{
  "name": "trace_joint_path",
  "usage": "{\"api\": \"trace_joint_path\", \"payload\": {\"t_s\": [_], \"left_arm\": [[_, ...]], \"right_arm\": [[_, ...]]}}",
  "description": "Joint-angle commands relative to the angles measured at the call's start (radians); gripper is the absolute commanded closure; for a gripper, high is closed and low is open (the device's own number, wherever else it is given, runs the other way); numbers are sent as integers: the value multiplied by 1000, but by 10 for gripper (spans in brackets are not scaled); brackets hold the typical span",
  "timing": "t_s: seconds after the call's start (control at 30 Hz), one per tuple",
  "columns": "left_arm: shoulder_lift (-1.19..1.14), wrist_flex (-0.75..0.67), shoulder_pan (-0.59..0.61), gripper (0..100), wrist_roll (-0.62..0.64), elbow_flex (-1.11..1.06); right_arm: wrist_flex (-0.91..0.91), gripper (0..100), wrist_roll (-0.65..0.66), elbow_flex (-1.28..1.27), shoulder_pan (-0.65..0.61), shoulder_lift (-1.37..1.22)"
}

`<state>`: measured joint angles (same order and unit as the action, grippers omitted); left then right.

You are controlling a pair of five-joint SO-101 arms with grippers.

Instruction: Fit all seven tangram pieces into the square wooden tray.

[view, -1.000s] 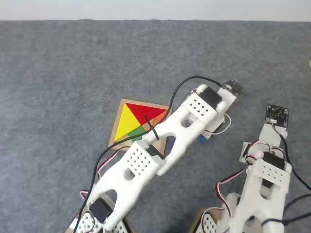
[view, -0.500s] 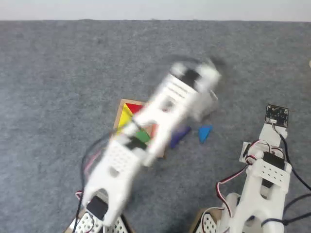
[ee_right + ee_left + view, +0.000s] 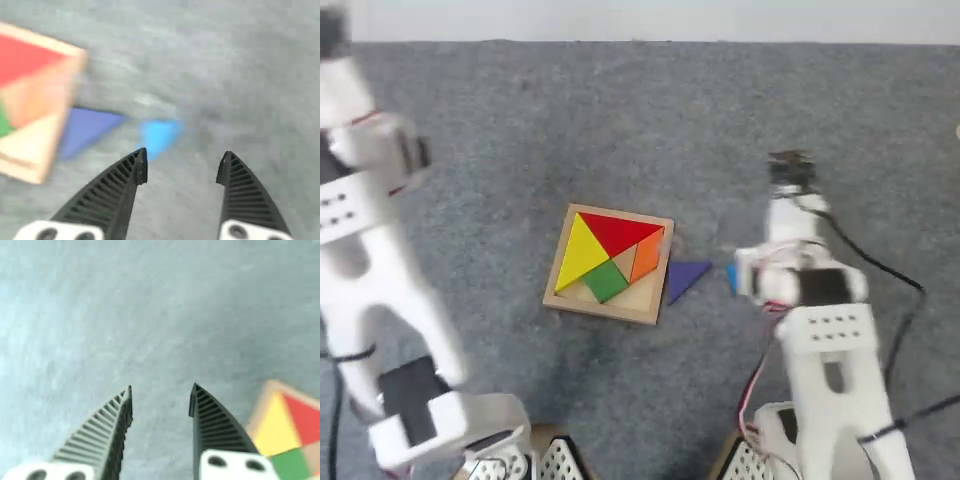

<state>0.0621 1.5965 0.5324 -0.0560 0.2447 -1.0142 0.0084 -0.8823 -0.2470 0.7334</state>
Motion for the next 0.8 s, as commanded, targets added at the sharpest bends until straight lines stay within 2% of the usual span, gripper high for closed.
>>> {"api": "trace_joint_path", "payload": {"t_s": [0.0, 0.1, 0.17, 0.2, 0.37, 0.47, 0.77], "left_arm": [[66, -253, 115, 811, -11, -415], [68, -410, 124, 811, 9, -615], [68, -506, 120, 811, 69, -716], [68, -554, 117, 811, 94, -756], [68, -727, 104, 811, 127, -874], [64, -761, 103, 811, 126, -908], [58, -789, 103, 811, 127, -918]], "right_arm": [[91, 772, -135, 49, -107, -76], [150, 769, -425, 52, -117, -211], [222, 769, -638, 60, -125, -297], [237, 771, -704, 71, -128, -337], [143, 772, -776, 161, -79, -441], [153, 772, -813, 173, -10, -486], [189, 772, -813, 209, -1, -628]]}}
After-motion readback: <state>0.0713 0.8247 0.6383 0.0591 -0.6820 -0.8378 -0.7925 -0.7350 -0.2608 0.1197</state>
